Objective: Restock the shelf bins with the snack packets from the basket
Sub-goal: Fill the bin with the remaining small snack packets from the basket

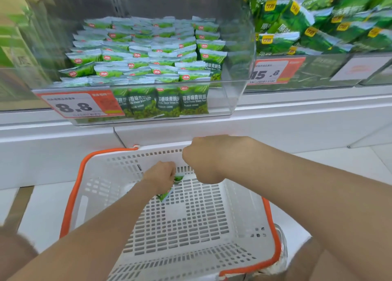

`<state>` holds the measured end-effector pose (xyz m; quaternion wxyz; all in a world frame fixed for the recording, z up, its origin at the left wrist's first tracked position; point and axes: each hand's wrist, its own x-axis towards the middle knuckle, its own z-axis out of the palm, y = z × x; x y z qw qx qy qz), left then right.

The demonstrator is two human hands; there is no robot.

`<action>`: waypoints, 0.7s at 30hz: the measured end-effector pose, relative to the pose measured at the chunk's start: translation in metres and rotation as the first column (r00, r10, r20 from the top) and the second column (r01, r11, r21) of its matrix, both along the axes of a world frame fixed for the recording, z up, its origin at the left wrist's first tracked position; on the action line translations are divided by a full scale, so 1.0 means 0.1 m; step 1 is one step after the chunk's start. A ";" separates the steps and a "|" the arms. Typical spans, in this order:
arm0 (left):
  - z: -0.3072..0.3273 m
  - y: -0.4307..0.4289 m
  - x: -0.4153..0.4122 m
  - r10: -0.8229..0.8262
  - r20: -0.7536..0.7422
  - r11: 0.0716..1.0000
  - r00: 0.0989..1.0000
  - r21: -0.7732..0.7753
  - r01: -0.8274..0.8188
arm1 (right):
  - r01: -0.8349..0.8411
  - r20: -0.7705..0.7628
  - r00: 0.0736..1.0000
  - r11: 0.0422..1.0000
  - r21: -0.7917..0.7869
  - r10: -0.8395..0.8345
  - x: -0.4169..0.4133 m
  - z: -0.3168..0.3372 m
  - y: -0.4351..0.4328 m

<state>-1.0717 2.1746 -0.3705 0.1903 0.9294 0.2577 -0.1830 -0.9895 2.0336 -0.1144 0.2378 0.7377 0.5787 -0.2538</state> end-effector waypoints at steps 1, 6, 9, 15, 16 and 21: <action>0.09 0.00 0.02 0.013 0.059 0.996 0.998 -0.094 -0.007 | 0.009 0.014 1.000 1.000 0.005 -0.009 0.02 0.04 0.00; 0.87 -0.21 0.15 -0.006 0.375 0.951 0.927 -0.285 0.121 | 0.059 0.075 0.995 0.998 0.005 -0.059 0.13 0.25 -0.08; 1.41 -0.37 0.17 -0.055 0.562 0.955 0.826 -0.210 0.207 | 0.127 0.091 0.987 0.990 0.056 -0.132 0.21 0.32 -0.15; 2.20 -0.56 0.04 -0.047 0.859 0.972 0.509 -0.078 0.221 | 0.274 -0.047 0.961 0.918 0.285 -0.273 0.27 0.66 -0.37; 2.30 -0.57 0.02 -0.035 0.886 0.982 0.463 -0.057 0.182 | 0.351 -0.146 0.936 0.872 0.341 -0.320 0.26 0.73 -0.40; 2.67 -0.59 0.00 0.157 0.961 0.988 0.227 -0.152 -0.039 | 0.832 -0.784 0.506 0.443 0.333 -0.360 0.19 0.93 -0.44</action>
